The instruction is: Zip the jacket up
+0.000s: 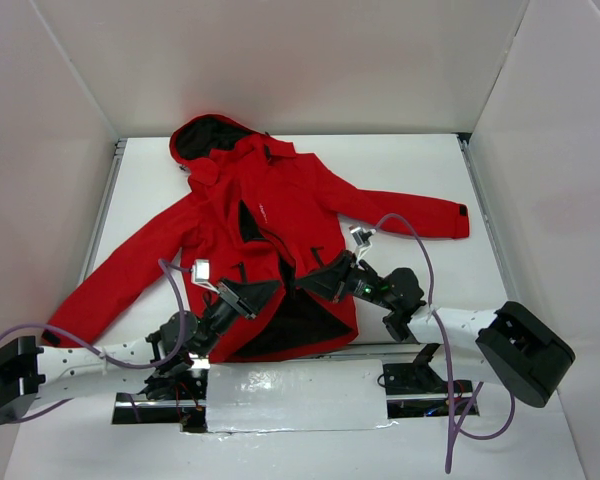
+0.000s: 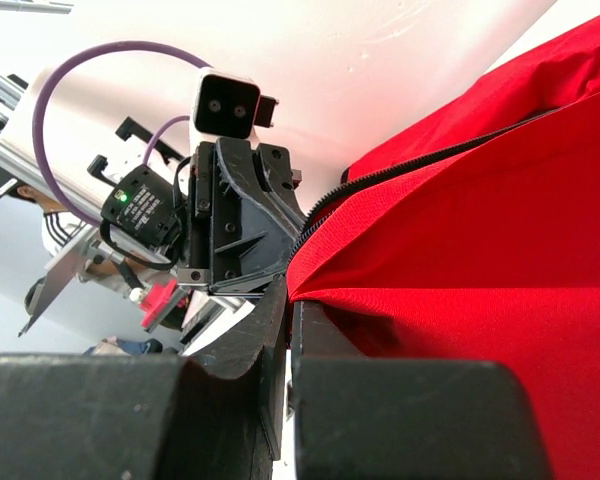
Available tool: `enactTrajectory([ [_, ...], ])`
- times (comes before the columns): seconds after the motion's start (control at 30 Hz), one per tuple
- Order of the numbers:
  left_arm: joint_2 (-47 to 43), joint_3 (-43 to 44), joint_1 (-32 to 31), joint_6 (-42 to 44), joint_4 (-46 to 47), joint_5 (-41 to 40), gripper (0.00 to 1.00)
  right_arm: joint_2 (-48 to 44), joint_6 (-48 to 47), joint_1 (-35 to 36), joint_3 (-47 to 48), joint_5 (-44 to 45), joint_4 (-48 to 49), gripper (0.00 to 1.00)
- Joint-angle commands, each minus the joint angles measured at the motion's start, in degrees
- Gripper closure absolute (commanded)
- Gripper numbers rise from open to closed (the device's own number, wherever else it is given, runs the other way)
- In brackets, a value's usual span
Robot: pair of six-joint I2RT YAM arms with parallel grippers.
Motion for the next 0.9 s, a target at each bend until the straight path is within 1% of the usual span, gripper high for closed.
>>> enactTrajectory([
  [0.0, 0.59, 2.53, -0.01, 1.43, 3.77, -0.24, 1.0, -0.64, -0.43, -0.03, 0.42, -1.19, 8.61, 1.0],
  [0.47, 0.59, 3.5, -0.01, 2.57, 3.61, 0.11, 1.0, 2.7, 0.89, -0.12, 0.16, -1.19, 11.77, 1.0],
  [0.87, 1.83, 3.23, -0.01, 1.87, 4.49, 0.2, 1.0, 0.94, 0.01, -0.21, 0.25, -0.75, 9.93, 1.0],
])
